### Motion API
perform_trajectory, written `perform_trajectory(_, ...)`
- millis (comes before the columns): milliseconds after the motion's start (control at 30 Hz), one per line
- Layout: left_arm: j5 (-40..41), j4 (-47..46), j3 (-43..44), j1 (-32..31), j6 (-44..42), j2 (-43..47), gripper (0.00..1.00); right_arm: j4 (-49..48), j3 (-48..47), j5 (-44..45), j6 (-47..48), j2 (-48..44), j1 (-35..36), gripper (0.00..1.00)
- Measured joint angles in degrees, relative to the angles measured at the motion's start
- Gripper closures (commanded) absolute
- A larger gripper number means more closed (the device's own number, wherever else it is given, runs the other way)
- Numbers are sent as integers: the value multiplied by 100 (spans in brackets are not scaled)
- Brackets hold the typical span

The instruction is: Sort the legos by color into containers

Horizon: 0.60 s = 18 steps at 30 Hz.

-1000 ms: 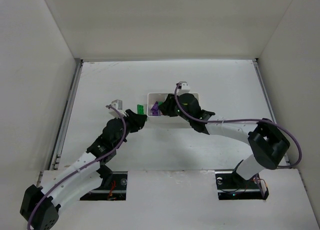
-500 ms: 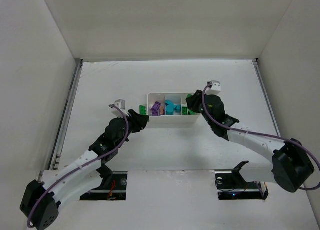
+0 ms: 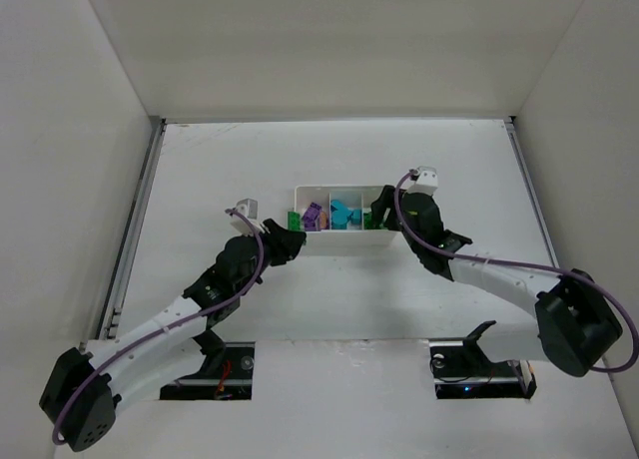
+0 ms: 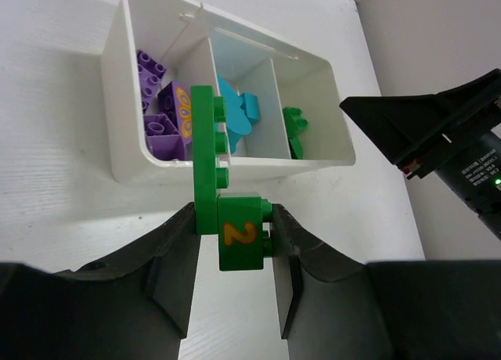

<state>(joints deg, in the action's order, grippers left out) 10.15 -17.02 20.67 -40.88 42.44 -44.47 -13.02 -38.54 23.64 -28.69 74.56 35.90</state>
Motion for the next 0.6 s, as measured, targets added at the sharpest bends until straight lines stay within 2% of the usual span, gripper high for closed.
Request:
perform_trajectory(133, -81, -361, 4, -103, 179, -249, 81, 13, 4, 22, 63, -284, 140, 29)
perform_trajectory(233, -326, -682, 4, -129, 210, -363, 80, 9, 9, -66, 103, -719, 376, 42)
perform_trajectory(300, -619, -868, 4, -118, 208, -358, 80, -39, 9, -284, 87, -1021, 562, 43)
perform_trajectory(367, -946, -1045, -9, -63, 212, -299, 79, -109, 9, -634, 61, -1222, 752, 38)
perform_trajectory(500, -1694, -1318, -90, 125, 317, -28, 78, -284, 17, -1432, -109, -1252, 1036, 21)
perform_trajectory(600, -2256, -1556, -181, 221, 511, 94, 78, -557, 105, -1987, -356, -1182, 1080, 16)
